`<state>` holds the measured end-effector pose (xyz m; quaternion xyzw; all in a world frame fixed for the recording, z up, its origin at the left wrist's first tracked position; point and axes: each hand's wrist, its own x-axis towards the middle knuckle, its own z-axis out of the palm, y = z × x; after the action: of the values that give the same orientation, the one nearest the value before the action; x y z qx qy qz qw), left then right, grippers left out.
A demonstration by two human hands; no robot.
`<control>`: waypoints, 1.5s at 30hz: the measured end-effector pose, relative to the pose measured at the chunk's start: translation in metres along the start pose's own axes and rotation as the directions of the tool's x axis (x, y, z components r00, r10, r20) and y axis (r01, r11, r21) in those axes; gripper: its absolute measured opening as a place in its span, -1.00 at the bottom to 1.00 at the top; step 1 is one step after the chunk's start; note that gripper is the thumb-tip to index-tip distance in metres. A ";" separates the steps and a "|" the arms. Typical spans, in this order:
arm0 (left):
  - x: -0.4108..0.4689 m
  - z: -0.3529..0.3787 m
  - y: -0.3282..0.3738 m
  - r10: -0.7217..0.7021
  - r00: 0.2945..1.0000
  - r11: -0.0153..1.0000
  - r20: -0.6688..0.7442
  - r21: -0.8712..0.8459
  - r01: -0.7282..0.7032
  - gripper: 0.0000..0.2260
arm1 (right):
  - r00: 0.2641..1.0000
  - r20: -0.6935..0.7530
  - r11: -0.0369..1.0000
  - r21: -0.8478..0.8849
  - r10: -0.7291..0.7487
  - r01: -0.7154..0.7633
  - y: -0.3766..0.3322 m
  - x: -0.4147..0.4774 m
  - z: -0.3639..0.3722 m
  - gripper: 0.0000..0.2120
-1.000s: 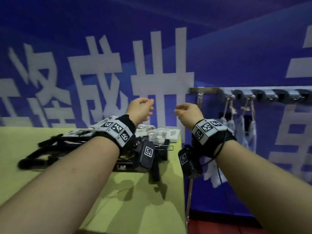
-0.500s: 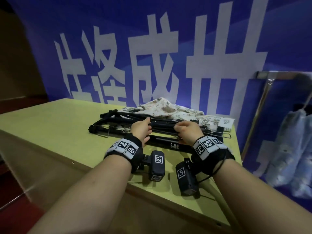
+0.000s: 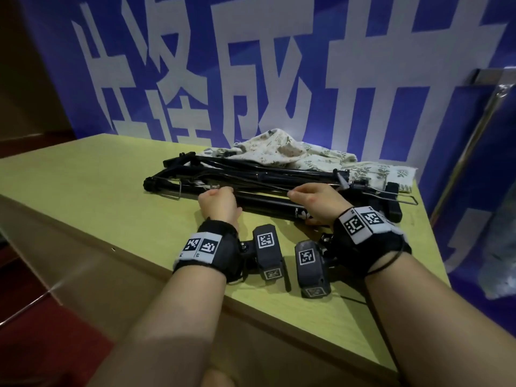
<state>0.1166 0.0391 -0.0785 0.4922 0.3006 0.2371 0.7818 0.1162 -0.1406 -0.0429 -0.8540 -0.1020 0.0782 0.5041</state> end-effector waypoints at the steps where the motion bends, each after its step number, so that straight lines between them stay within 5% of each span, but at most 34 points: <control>1: 0.000 -0.001 0.001 -0.020 1.000 1.000 0.009 -0.018 0.020 -0.75 | 1.000 0.001 1.000 0.006 -0.009 0.009 0.001 0.000 0.000 -0.73; 9: -0.004 -0.003 0.003 -0.072 0.997 0.994 0.032 -0.076 0.074 -0.68 | 0.992 -0.111 0.990 0.119 -0.066 0.079 0.011 -0.004 -0.005 -0.75; 22: -0.003 -0.001 0.004 -0.139 0.989 0.976 0.041 -0.163 0.143 -0.93 | 0.965 -0.258 0.958 0.259 -0.050 0.119 0.014 -0.007 -0.010 -0.87; 30: -0.009 -0.003 0.003 -0.053 0.978 0.972 0.202 -0.215 0.097 -0.67 | 0.947 -0.320 0.928 0.344 -0.023 0.139 0.017 -0.006 -0.013 -0.89; 39: -0.007 -0.001 0.000 -0.074 0.970 0.969 0.232 -0.214 0.125 -0.73 | 0.950 -0.312 0.906 0.396 -0.022 0.151 0.021 -0.003 -0.012 -0.87; 45: -0.003 -0.001 -0.001 -0.042 0.958 0.962 0.282 -0.249 0.115 -0.52 | 0.938 -0.347 0.880 0.442 -0.014 0.176 0.020 -0.004 -0.012 -0.85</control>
<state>0.1140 0.0378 -0.0793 0.3999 0.1748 0.1729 0.8830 0.1168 -0.1613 -0.0547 -0.7023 -0.0358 -0.0705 0.7075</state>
